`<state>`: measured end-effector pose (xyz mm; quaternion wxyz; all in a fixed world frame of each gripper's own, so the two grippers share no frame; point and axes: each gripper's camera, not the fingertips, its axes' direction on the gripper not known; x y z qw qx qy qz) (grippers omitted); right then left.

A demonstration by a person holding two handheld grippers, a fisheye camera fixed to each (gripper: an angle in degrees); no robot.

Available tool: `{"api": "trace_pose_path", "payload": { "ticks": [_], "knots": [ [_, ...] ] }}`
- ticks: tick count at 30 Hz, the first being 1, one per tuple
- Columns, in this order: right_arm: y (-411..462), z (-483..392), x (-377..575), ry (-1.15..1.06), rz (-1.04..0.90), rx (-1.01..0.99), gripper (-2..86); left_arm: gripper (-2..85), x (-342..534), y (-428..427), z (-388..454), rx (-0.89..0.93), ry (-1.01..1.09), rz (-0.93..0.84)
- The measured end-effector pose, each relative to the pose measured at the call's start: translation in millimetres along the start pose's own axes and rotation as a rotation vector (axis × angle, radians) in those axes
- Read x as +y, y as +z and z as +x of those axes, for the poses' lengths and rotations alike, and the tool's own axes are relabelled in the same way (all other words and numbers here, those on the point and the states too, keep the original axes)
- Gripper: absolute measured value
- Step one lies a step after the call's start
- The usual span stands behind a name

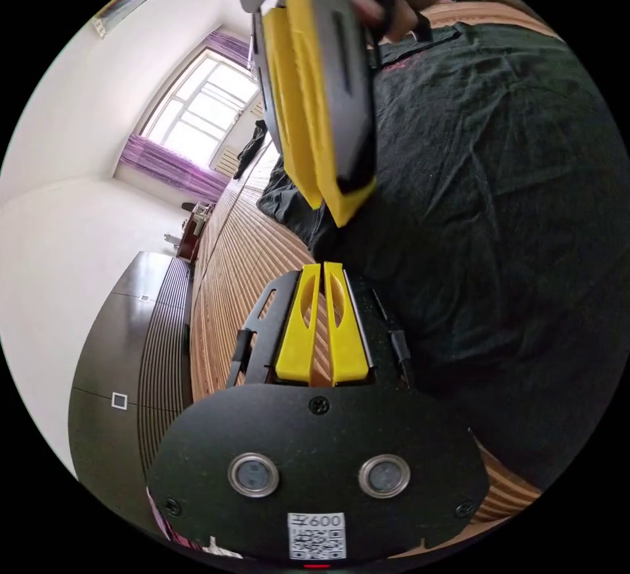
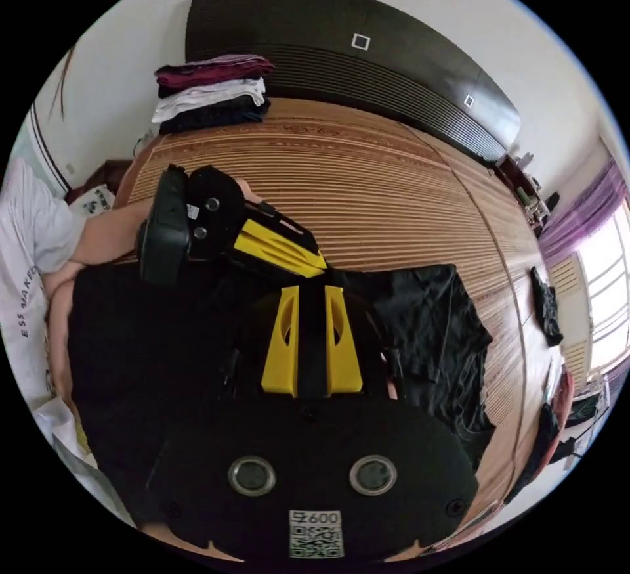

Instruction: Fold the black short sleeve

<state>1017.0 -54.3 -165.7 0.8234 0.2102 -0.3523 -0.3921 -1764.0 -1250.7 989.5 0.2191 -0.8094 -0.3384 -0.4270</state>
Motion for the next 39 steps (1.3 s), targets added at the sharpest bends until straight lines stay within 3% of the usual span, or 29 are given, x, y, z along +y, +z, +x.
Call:
{"api": "trace_pose_path", "payload": {
  "ticks": [2, 8, 19, 27, 34, 39],
  "knots": [
    [24, -36, 1, -0.048, -0.015, 0.164, -0.2, 2.0, 5, -9, -10, 0.029, -0.044, 0.029],
    [59, -94, 8, -0.193, -0.046, 0.341, 2.0, 2.0, 6, -21, -13, 0.049, -0.067, 0.037],
    [75, -95, 35, -0.264, -0.09, 0.281, -0.1, 2.0, 9, -29, -18, 0.068, -0.123, 0.061],
    [40, -96, 48, -0.226, -0.18, 0.373, -0.8, 1.9, 1, -29, -17, 0.075, -0.137, 0.034],
    [-40, -55, 45, -0.134, -0.141, 0.28, -0.7, 2.0, -6, -33, -14, 0.079, -0.134, 0.024],
    [-63, 74, 43, 0.312, -0.069, 0.199, 0.1, 2.0, -11, -35, -8, 0.075, -0.116, 0.016]
  ]
}}
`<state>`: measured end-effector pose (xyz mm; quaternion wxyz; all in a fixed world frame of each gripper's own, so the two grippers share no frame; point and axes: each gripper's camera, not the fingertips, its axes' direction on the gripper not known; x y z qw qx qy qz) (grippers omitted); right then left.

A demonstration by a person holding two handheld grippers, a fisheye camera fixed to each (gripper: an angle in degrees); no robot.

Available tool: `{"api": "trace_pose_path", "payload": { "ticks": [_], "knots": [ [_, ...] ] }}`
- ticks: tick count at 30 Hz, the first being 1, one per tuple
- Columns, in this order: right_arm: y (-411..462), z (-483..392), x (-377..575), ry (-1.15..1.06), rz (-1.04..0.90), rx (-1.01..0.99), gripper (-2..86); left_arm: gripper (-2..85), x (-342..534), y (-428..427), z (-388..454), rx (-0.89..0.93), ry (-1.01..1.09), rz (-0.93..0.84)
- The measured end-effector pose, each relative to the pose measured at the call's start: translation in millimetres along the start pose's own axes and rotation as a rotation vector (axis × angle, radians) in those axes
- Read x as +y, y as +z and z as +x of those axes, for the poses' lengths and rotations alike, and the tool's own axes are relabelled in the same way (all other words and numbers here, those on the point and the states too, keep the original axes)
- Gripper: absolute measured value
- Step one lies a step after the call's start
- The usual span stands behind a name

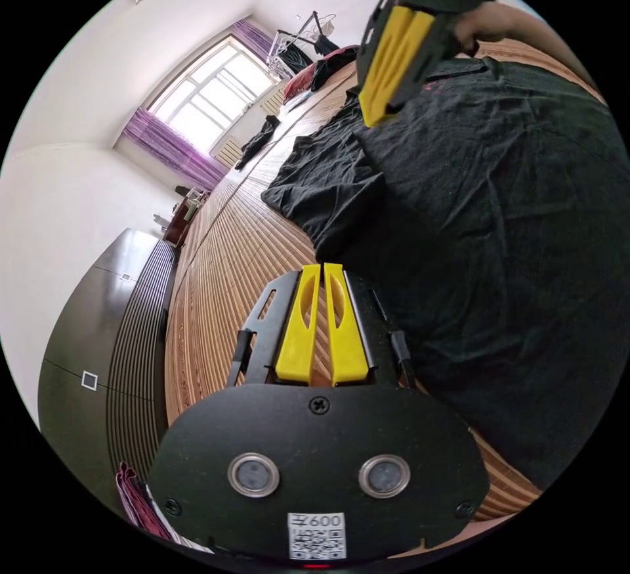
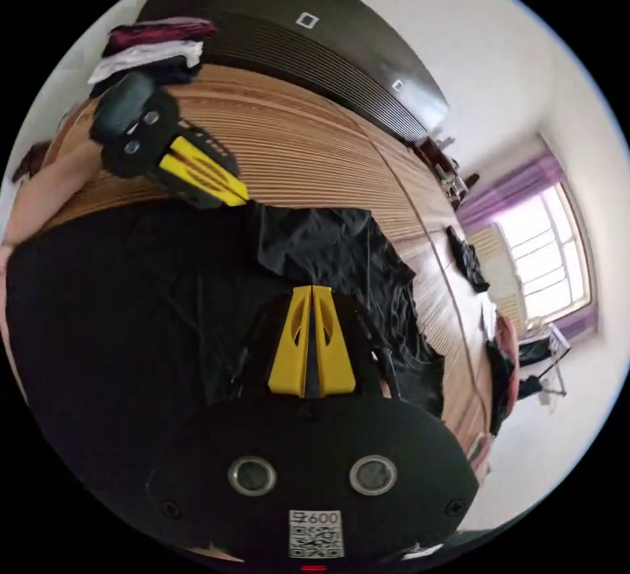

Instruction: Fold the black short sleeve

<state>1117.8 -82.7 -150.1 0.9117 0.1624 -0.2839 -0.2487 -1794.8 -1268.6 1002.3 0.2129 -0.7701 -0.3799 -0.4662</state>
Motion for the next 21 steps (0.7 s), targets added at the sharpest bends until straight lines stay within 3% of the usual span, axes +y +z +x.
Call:
{"api": "trace_pose_path", "payload": {
  "ticks": [2, 4, 9, 15, 17, 19, 21],
  "knots": [
    [12, 62, -16, 0.202, 0.02, -0.096, 2.9, 2.1, -2, -1, 2, 0.0, 0.002, -0.001],
    [27, 93, -28, 0.256, -0.016, -0.121, 4.1, 2.1, -3, -1, 3, -0.001, 0.004, -0.002],
    [39, 130, -56, 0.211, -0.11, -0.026, 0.1, 2.1, -6, -2, 4, 0.002, 0.003, -0.002],
    [18, 212, -78, 0.323, -0.222, 0.111, -0.8, 2.1, -10, -1, 7, -0.001, 0.009, -0.006],
    [-22, 240, -92, 0.457, -0.088, -0.058, -0.8, 2.0, -12, 0, 7, 0.002, 0.009, -0.008],
    [-62, 233, -117, 0.425, 0.115, -0.301, -0.8, 1.9, -12, 0, 7, 0.002, 0.011, -0.009],
    [-81, 213, -155, 0.328, 0.169, -0.548, -0.8, 1.8, -13, 0, 9, -0.003, 0.015, -0.01]
  ]
}}
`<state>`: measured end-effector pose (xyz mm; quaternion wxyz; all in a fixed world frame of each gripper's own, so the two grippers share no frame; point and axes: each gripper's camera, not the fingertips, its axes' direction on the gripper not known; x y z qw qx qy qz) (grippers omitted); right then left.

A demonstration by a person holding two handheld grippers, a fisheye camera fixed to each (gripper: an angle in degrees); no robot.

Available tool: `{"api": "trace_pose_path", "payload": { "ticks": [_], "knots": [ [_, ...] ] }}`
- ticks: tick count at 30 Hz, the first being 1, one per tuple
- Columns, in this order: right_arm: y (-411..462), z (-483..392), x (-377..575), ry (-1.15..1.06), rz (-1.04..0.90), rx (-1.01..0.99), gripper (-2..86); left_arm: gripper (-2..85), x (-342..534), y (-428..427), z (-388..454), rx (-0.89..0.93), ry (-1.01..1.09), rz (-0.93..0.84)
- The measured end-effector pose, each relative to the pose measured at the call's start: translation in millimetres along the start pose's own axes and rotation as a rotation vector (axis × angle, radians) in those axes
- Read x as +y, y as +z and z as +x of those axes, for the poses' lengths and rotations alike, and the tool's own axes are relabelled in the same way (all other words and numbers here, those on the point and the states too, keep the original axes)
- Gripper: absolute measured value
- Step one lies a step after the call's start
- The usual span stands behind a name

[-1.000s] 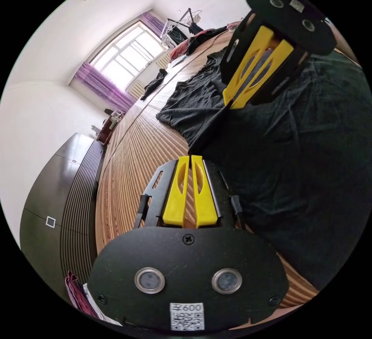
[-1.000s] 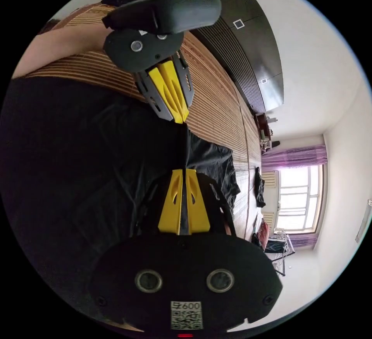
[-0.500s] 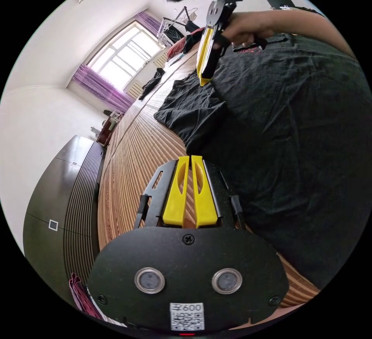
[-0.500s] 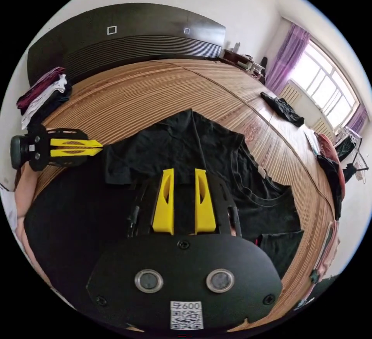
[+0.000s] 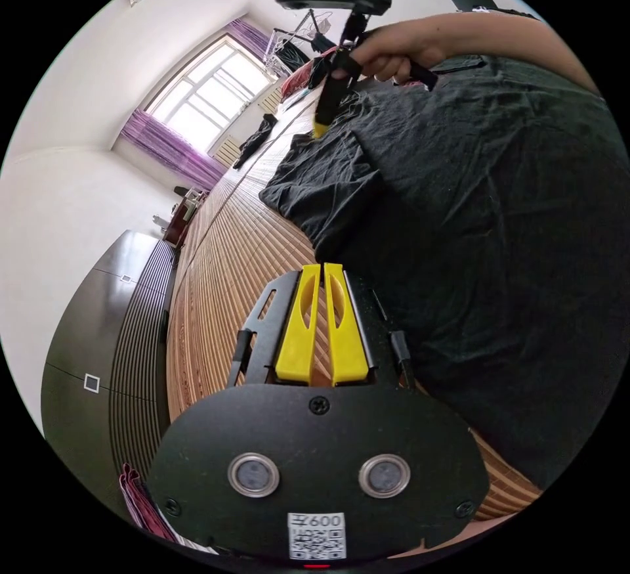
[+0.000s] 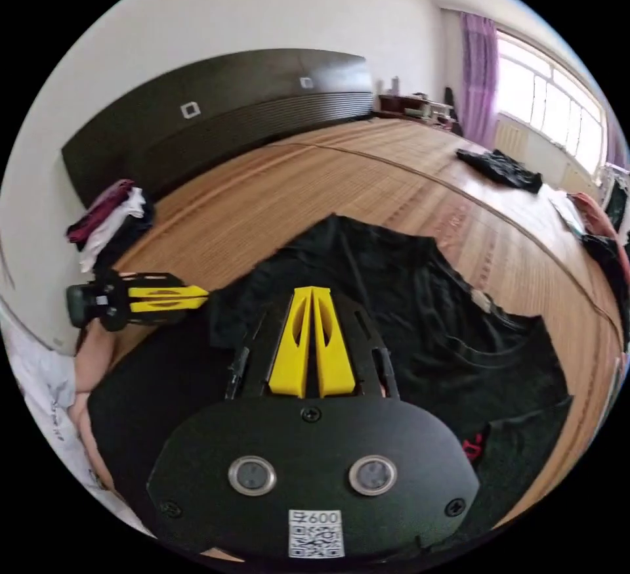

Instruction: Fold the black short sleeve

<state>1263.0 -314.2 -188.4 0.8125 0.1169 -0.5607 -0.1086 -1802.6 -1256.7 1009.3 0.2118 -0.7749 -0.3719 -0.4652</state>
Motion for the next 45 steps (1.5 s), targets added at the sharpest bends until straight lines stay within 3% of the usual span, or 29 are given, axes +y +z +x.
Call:
{"api": "trace_pose_path", "payload": {
  "ticks": [1, 5, 10, 11, 14, 18, 20, 25, 29, 32, 34, 36, 39, 41, 45],
  "knots": [
    [11, -19, -20, -0.048, -0.067, -0.096, -0.8, 1.8, -1, 0, 2, -0.006, 0.005, -0.001],
    [38, -25, -66, -0.084, -0.275, -0.09, -0.8, 1.9, -2, 1, 3, -0.011, 0.011, -0.001],
    [-43, 98, -86, 0.244, -0.115, -0.145, -0.8, 1.7, -3, 4, 3, -0.001, 0.024, -0.002],
    [-68, 133, -86, 0.388, -0.064, -0.096, -0.8, 1.7, -3, 4, 3, 0.003, 0.027, -0.001],
    [-125, 152, -99, 0.509, 0.045, 0.115, -0.8, 1.6, -3, 5, 2, 0.009, 0.03, 0.002],
    [-138, 69, -157, 0.26, 0.082, 0.141, -0.8, 1.5, -3, 7, 2, 0.004, 0.036, -0.001],
    [-119, 4, -194, 0.084, 0.011, -0.059, -0.8, 1.4, -3, 9, 2, 0.001, 0.037, 0.0],
    [-90, -16, -235, 0.028, -0.169, -0.034, -0.8, 1.5, -2, 11, 2, -0.009, 0.042, 0.001],
    [-154, 103, -226, 0.469, 0.012, -0.131, -0.8, 1.6, -1, 13, -1, -0.005, 0.045, 0.002],
    [-220, 164, -204, 0.753, 0.215, 0.008, -0.8, 1.7, -1, 15, -1, -0.007, 0.05, 0.0],
    [-253, 166, -205, 0.808, 0.302, 0.121, -0.8, 1.8, -1, 16, -3, -0.005, 0.049, 0.0],
    [-266, 149, -225, 0.724, 0.337, 0.086, -0.8, 1.8, 0, 18, -4, -0.005, 0.049, 0.0],
    [-237, 104, -288, 0.498, 0.202, -0.12, -0.9, 1.8, 0, 19, -4, -0.01, 0.053, -0.001],
    [-193, 70, -335, 0.366, 0.043, -0.374, -0.9, 1.8, 1, 20, -5, -0.016, 0.056, -0.001],
    [-133, 34, -385, 0.221, -0.29, -0.471, -0.8, 1.7, 3, 22, -5, -0.023, 0.065, 0.002]
  ]
}}
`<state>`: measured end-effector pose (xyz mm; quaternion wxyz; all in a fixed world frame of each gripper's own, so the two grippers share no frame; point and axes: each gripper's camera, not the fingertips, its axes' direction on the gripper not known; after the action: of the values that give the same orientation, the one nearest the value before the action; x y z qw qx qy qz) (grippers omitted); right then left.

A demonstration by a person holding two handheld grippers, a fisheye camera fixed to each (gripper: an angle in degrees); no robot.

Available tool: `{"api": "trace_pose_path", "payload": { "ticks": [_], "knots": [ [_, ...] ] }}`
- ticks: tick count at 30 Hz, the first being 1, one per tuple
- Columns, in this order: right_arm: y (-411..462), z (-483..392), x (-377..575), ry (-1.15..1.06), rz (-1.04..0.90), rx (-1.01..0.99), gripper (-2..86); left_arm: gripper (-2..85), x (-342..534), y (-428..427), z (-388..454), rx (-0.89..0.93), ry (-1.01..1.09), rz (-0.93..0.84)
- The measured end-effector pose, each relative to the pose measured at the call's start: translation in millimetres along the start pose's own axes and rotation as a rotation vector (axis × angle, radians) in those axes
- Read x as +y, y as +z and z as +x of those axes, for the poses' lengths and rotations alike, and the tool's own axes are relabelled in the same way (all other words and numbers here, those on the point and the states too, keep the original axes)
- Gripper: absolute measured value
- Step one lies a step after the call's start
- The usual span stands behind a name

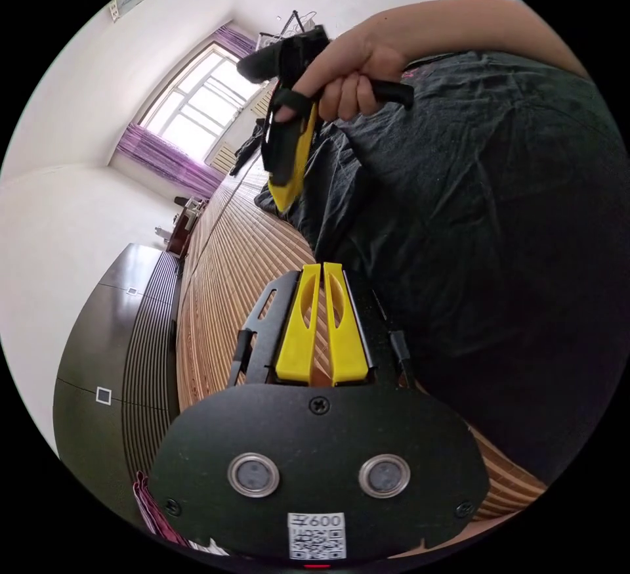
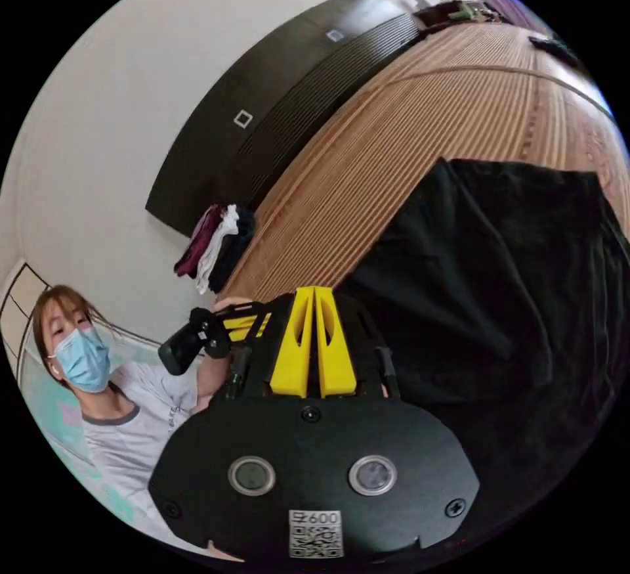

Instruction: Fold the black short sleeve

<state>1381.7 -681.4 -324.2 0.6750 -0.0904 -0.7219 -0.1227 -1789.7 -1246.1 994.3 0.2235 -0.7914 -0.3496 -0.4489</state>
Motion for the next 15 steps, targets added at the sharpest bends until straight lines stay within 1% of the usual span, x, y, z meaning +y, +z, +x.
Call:
{"api": "trace_pose_path", "payload": {
  "ticks": [1, 3, 4, 6, 7, 8, 9, 10, 11, 12, 13, 15],
  "knots": [
    [12, -2, -11, -0.01, -0.106, 0.059, -0.8, 1.7, 1, 0, -1, 0.001, 0.0, 0.001],
    [4, 6, -21, -0.004, -0.112, 0.003, -0.8, 1.6, 2, 1, -2, 0.004, 0.004, 0.002],
    [-9, 23, -27, 0.057, -0.109, -0.031, -0.8, 1.6, 2, 2, -3, 0.004, 0.006, 0.002],
    [-39, 56, -27, 0.17, -0.038, -0.063, -0.8, 1.6, 3, 3, -4, 0.002, 0.01, 0.002],
    [-64, 75, -21, 0.256, 0.045, -0.083, -0.8, 1.5, 4, 4, -3, -0.002, 0.016, 0.004],
    [-93, 88, -12, 0.353, 0.18, -0.038, -0.8, 1.5, 4, 4, -4, -0.001, 0.02, 0.003],
    [-106, 91, -7, 0.386, 0.247, -0.012, -0.8, 1.4, 4, 4, -4, 0.0, 0.021, 0.003],
    [-131, 89, 3, 0.457, 0.381, 0.088, -0.8, 1.3, 4, 5, -5, 0.001, 0.024, 0.002],
    [-150, 76, 11, 0.497, 0.504, 0.236, -0.8, 1.2, 5, 6, -5, 0.001, 0.026, 0.002],
    [-155, 64, 12, 0.486, 0.554, 0.305, -0.8, 1.2, 5, 6, -5, 0.001, 0.027, 0.002],
    [-157, 40, 8, 0.423, 0.606, 0.396, -0.8, 1.2, 5, 6, -6, 0.0, 0.029, 0.001],
    [-140, 12, -16, 0.271, 0.53, 0.374, -0.8, 1.1, 6, 7, -7, -0.002, 0.03, 0.001]
  ]
}}
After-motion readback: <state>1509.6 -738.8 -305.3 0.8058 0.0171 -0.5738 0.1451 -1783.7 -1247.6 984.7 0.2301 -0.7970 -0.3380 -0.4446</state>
